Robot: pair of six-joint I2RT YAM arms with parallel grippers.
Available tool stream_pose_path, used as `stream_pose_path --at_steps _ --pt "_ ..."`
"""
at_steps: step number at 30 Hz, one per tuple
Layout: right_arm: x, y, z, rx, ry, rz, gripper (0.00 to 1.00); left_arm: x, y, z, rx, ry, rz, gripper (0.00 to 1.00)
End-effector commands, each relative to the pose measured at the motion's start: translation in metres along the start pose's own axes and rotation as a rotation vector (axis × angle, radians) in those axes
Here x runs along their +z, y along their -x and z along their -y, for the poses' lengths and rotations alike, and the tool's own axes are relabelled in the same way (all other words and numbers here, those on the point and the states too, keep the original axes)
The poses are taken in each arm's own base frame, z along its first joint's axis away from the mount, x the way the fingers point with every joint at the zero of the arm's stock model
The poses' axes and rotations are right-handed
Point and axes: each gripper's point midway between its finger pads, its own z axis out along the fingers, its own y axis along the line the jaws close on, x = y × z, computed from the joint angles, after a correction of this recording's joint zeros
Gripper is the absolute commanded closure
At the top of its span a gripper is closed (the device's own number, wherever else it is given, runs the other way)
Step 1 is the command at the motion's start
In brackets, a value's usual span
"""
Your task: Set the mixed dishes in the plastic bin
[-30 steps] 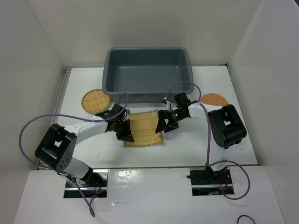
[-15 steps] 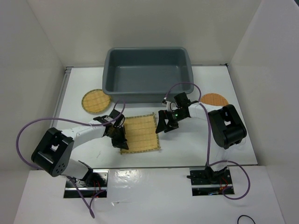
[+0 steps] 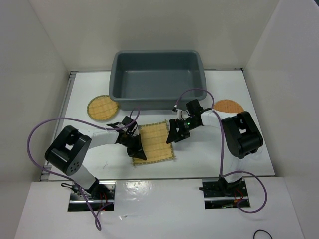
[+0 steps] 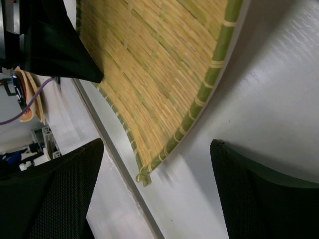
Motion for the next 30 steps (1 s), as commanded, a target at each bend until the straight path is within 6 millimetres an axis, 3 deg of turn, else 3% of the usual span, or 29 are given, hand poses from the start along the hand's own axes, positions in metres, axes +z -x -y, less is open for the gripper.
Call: stream_pose_path --at_steps 1,5,10,17,18,20,22,23,24,25,30 --pt "0.005 -0.006 -0.006 -0.022 0.056 -0.023 0.09 0.021 -0.004 -0.077 0.024 0.284 0.036 1.0" --pt "0.012 -0.006 -0.014 -0.031 0.094 -0.047 0.09 0.029 -0.005 -0.07 0.052 0.254 0.026 1.0" --pt "0.024 -0.02 -0.034 -0.071 0.186 -0.118 0.12 0.044 -0.003 -0.058 0.101 0.237 0.0 1.0" --pt "0.014 -0.023 -0.062 -0.122 0.306 -0.127 0.45 0.06 -0.001 -0.048 0.142 0.204 -0.021 1.0" --pt "0.011 -0.028 -0.069 -0.123 0.343 -0.131 0.53 0.062 -0.002 -0.051 0.138 0.211 -0.028 1.0" --pt "0.005 -0.031 -0.077 -0.158 0.373 -0.122 0.54 0.062 0.0 -0.049 0.142 0.204 -0.021 1.0" --pt "0.0 -0.034 -0.084 -0.172 0.407 -0.125 0.63 0.064 0.0 -0.05 0.143 0.203 -0.02 1.0" --pt "-0.002 -0.034 -0.086 -0.185 0.408 -0.122 0.71 0.064 0.0 -0.05 0.143 0.203 -0.02 1.0" --pt "-0.005 -0.034 -0.089 -0.188 0.408 -0.12 0.91 0.064 0.0 -0.05 0.143 0.203 -0.02 1.0" --pt "-0.007 -0.033 -0.092 -0.2 0.409 -0.113 0.97 0.064 0.0 -0.05 0.143 0.203 -0.02 1.0" --pt "-0.01 -0.038 -0.091 -0.222 0.391 -0.116 1.0 0.055 0.006 -0.041 0.164 0.202 0.005 1.0"
